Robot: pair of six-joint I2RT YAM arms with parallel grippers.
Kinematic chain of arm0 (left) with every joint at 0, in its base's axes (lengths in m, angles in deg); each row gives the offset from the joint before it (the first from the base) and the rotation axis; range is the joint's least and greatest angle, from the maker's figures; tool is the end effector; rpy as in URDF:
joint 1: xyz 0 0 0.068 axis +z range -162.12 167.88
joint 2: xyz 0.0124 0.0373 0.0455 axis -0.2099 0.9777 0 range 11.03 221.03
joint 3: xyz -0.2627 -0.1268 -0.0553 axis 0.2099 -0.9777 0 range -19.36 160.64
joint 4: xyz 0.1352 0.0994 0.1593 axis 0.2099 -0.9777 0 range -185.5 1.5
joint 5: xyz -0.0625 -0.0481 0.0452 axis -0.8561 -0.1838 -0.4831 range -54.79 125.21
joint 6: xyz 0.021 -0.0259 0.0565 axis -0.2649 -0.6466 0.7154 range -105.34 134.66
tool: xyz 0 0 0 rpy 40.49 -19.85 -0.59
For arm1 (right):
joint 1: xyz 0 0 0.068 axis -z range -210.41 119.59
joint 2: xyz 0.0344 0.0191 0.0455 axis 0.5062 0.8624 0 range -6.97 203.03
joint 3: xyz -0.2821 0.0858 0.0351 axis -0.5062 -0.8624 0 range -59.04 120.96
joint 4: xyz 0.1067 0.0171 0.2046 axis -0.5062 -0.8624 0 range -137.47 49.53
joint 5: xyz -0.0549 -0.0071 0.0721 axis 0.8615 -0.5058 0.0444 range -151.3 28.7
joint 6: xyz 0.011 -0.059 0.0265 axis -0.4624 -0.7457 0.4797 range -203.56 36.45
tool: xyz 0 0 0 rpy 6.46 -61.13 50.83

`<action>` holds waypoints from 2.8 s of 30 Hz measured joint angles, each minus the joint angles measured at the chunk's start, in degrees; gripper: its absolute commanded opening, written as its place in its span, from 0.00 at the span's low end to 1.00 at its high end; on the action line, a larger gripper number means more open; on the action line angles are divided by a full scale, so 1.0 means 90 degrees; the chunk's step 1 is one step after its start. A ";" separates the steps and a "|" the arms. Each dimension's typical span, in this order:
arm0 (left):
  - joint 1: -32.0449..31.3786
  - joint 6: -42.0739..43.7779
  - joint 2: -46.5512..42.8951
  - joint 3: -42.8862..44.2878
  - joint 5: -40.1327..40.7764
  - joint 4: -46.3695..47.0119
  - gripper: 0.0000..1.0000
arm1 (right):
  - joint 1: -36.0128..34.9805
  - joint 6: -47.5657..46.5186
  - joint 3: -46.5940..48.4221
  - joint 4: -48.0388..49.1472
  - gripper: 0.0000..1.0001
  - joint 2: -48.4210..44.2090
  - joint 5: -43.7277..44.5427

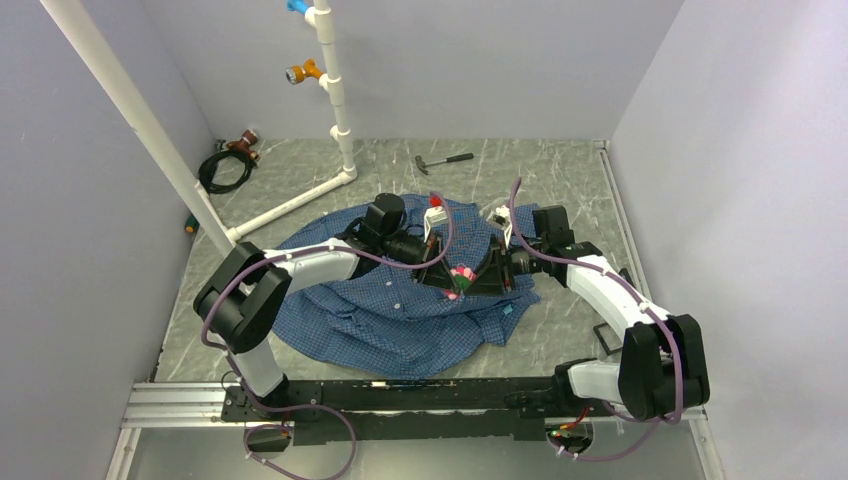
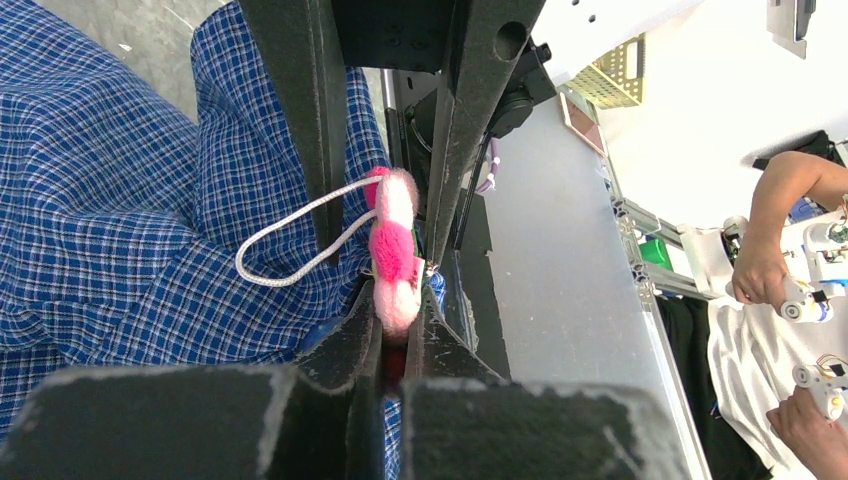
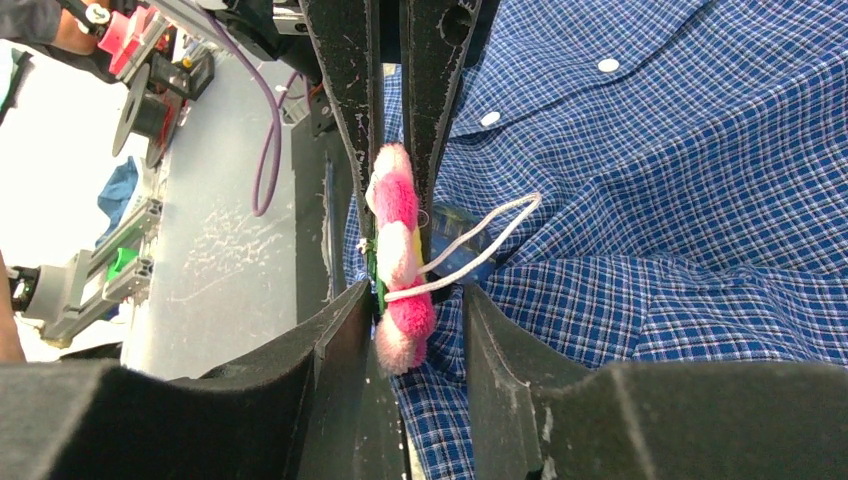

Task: Remove the brooch from the garment
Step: Remove the brooch from the clothes.

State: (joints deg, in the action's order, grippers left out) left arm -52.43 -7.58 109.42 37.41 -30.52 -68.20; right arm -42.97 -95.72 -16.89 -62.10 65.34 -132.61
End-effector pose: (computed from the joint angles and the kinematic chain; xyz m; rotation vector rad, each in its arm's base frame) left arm 0.2360 -0.2620 0.2682 1.1669 1.8073 -1.7849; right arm 0.1868 0.0916 0.2626 -0.9484 1.9170 1.4912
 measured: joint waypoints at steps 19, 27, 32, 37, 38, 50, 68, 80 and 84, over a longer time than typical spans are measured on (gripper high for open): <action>-0.0002 -0.0301 0.0095 0.0000 -0.0058 0.0187 0.00 | -0.0090 0.0036 0.0000 0.0058 0.12 0.0005 -0.0095; 0.0000 -0.0340 0.0097 0.0000 -0.0146 0.0250 0.21 | -0.0100 0.0219 -0.0012 0.0095 0.00 0.0027 -0.0134; 0.0097 -0.0274 0.0097 -0.0002 0.0080 0.0143 0.43 | -0.0104 0.0678 -0.0126 0.0525 0.00 0.0027 -0.0061; 0.0542 -0.0253 -0.0136 -0.0138 0.0702 0.0039 0.54 | 0.0002 0.1722 -0.0469 0.1523 0.00 0.0041 0.0146; 0.0627 -0.0219 -0.0219 -0.0138 0.0831 -0.0024 0.54 | 0.0022 0.1897 -0.0527 0.1661 0.00 0.0044 0.0172; 0.0423 -0.0097 -0.0532 0.0005 0.1804 -0.0969 0.49 | 0.0185 0.3611 -0.0743 0.2912 0.00 0.0386 0.0367; 0.0051 -0.0121 -0.0267 0.0449 0.2079 -0.1343 0.41 | 0.0316 0.4214 -0.0918 0.3417 0.00 0.0525 0.0311; -0.0022 -0.0287 -0.0044 0.0731 0.2348 -0.1511 0.26 | 0.0350 0.4138 -0.0920 0.3354 0.00 0.0413 0.0549; -0.0053 -0.0301 -0.0027 0.0809 0.2480 -0.1688 0.20 | 0.0350 0.4053 -0.0920 0.3252 0.00 0.0379 0.0648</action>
State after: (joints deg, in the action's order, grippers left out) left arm -52.91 -10.29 109.18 44.69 -8.21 -83.39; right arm -39.82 -59.24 -25.18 -32.83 68.75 -126.77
